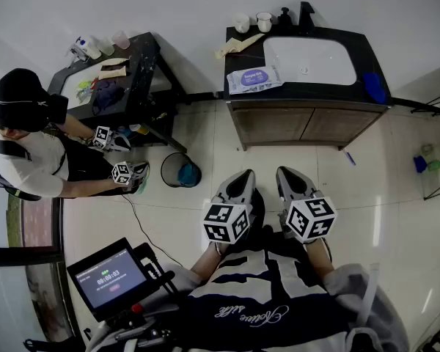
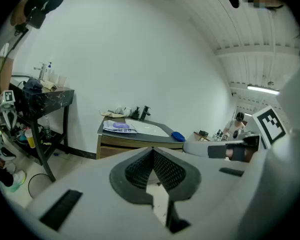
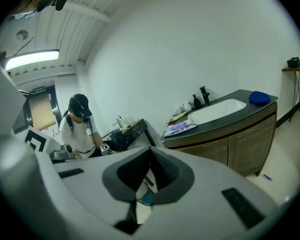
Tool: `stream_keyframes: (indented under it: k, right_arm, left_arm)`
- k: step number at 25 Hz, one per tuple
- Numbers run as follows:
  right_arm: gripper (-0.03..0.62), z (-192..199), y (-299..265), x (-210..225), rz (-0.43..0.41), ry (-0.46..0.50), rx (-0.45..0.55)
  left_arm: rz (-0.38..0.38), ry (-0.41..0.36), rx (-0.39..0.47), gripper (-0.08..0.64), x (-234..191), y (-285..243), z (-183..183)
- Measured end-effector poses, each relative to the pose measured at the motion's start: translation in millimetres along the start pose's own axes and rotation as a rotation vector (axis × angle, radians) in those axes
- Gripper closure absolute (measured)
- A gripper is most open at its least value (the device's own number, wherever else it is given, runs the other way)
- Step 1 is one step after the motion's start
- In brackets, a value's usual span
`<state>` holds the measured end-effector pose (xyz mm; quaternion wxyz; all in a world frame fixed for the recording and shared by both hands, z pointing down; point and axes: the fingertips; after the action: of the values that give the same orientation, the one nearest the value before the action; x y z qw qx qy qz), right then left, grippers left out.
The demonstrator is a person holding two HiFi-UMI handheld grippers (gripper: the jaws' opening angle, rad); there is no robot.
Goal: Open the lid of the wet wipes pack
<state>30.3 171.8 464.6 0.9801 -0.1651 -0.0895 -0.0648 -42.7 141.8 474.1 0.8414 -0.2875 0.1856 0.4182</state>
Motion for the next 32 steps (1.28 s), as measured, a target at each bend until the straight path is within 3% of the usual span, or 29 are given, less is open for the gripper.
stream_keyframes:
  k: [5, 13, 19, 24, 32]
  right_arm:
    - [0.592, -8.9, -36.9, 24.5, 0.036, -0.023, -0.006]
    - [0.592, -48.7, -134.3, 49.7, 0.051, -0.018, -0.024]
    - [0.592, -74.5, -193.6, 69.1, 0.082, 0.006, -0.023]
    - [0.592, -81.9, -216.1, 87.9, 0.134, -0.001, -0.041]
    - [0.592, -81.9, -228.4, 114.9, 0.162, -0.005, -0.075]
  left_arm:
    - [0.012, -0.032, 0.0, 0.561, -20.5, -36.3, -31.1]
    - [0.045, -0.018, -0.015, 0.561, -74.1, -111.3, -109.3]
    - [0.063, -0.026, -0.069, 0.561, -117.8, -160.4, -141.9]
    - [0.069, -0.001, -0.099, 0.561, -144.0, -189.6, -155.5]
    - [0.042, 0.05, -0.171, 0.561, -162.4, -222.7, -141.0]
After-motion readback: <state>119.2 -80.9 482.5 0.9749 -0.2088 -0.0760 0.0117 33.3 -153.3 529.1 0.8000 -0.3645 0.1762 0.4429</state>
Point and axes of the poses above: the fingertips, and each gripper's own axes: y backward along the fingers, x to its right, z out of its underside, and after that the axes turned 14 degrees about y, right-handed
